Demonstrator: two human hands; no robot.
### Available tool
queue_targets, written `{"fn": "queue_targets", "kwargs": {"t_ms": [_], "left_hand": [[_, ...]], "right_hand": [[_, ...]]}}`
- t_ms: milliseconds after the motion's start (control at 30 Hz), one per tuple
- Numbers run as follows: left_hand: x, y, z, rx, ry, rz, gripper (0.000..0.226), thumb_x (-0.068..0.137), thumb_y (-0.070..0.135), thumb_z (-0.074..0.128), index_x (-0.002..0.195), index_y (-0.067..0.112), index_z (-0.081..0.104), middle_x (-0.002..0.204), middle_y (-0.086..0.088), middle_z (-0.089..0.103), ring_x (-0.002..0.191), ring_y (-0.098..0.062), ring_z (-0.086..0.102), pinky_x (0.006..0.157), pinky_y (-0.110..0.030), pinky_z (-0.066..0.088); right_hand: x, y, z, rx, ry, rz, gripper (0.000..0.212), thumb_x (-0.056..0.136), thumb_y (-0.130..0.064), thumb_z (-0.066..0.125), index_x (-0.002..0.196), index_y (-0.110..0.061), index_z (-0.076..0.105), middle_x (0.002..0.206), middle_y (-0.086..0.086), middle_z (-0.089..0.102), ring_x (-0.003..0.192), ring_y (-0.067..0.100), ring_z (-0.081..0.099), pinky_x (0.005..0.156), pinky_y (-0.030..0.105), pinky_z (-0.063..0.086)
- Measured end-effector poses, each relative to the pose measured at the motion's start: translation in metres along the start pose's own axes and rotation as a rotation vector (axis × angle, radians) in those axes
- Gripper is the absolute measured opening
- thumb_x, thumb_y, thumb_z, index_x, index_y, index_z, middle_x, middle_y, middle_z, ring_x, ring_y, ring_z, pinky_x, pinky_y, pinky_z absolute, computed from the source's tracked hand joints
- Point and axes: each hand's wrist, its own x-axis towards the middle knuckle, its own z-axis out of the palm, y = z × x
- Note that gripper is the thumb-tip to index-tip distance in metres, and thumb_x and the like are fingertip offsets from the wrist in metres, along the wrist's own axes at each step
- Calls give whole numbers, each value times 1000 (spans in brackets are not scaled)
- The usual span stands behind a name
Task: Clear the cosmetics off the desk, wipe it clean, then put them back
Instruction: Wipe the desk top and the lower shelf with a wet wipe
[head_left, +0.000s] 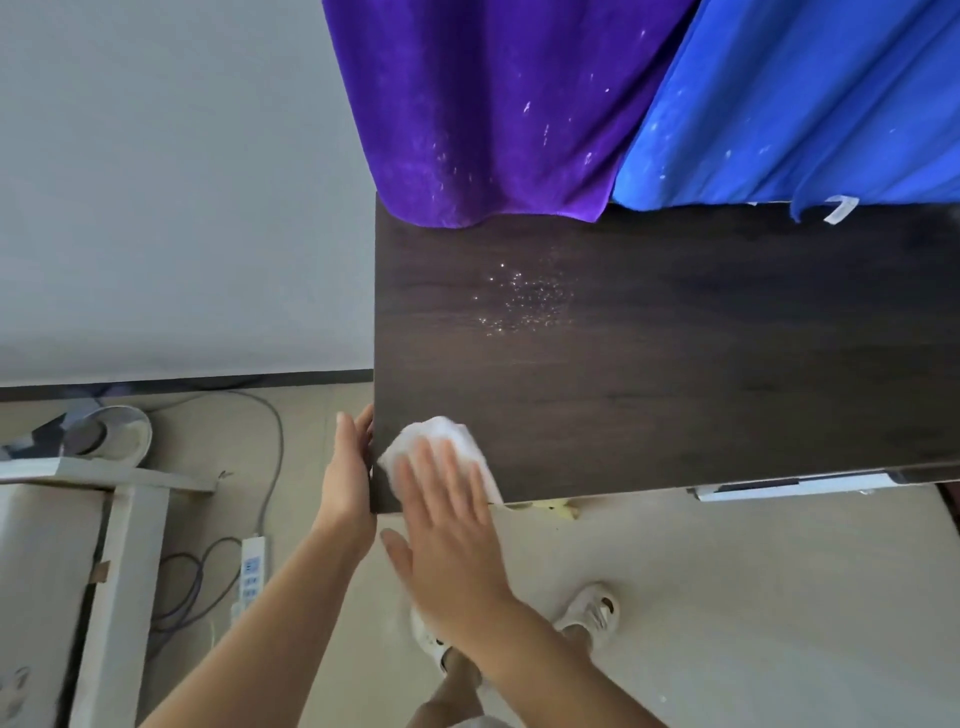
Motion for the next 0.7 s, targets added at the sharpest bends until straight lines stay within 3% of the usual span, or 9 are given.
{"fn": "queue_targets", "kwargs": {"t_ms": [100, 167, 300, 367, 400, 467, 533, 633, 700], "left_hand": [[7, 3, -11, -215, -79, -104, 58, 96, 54, 14, 126, 23, 53, 123, 0, 61, 114, -20, 56, 99, -38, 39], [10, 3, -13, -217, -133, -147, 58, 95, 56, 13, 130, 27, 49, 128, 6, 57, 120, -17, 50, 99, -39, 36], [10, 1, -7, -147, -120, -133, 55, 95, 55, 12, 129, 32, 49, 128, 10, 58, 118, -13, 52, 98, -36, 38], [7, 1, -3, -82, -106, -101, 55, 95, 54, 11, 126, 34, 53, 121, 11, 63, 113, -11, 56, 97, -35, 41], [6, 1, -2, -64, -101, -93, 55, 95, 54, 11, 125, 35, 54, 119, 11, 64, 111, -11, 58, 97, -34, 42], [7, 2, -2, -66, -88, -98, 56, 95, 54, 10, 126, 35, 53, 119, 12, 64, 110, -11, 58, 94, -33, 43], [8, 3, -4, -96, -80, -120, 58, 95, 55, 10, 128, 32, 51, 121, 8, 63, 113, -14, 57, 91, -35, 45], [5, 3, -8, -163, -83, -165, 66, 94, 59, 12, 120, 20, 58, 117, -6, 65, 111, -21, 58, 84, -38, 47], [6, 3, -9, -173, -75, -161, 64, 94, 57, 12, 118, 19, 57, 121, -7, 62, 114, -22, 55, 93, -43, 44]], "right_hand": [[3, 8, -2, 53, -68, -207, 51, 93, -40, 32, 141, -22, 38, 149, -1, 38, 141, 18, 23, 112, 38, 20], [0, 60, -13, 39, -100, -131, 50, 99, -40, 18, 142, -21, 35, 151, 0, 35, 142, 19, 24, 113, 41, 19], [-18, 191, -44, -98, -2, 420, 59, 95, -36, 16, 135, -2, 44, 143, 18, 43, 134, 35, 34, 106, 52, 28], [-8, 198, -53, -4, 17, 734, 72, 88, -44, 10, 137, 1, 39, 146, 21, 37, 136, 40, 29, 108, 56, 24], [2, 182, -50, 13, 58, 788, 74, 86, -45, 11, 137, 2, 38, 146, 23, 36, 136, 42, 29, 108, 57, 24], [20, 127, -35, 2, 64, 599, 63, 89, -39, 24, 133, 2, 44, 141, 24, 43, 132, 44, 36, 107, 56, 27], [33, 64, -18, 32, -16, 197, 54, 89, -33, 32, 134, -6, 43, 142, 19, 44, 134, 38, 37, 106, 52, 22], [57, 11, -12, 161, -250, -285, 52, 94, -31, 31, 144, -18, 30, 156, 4, 22, 145, 21, 8, 115, 39, -3], [91, 18, -13, 154, -310, -327, 50, 99, -31, 31, 147, -21, 20, 158, -1, 8, 146, 17, -5, 114, 34, -11]]}}
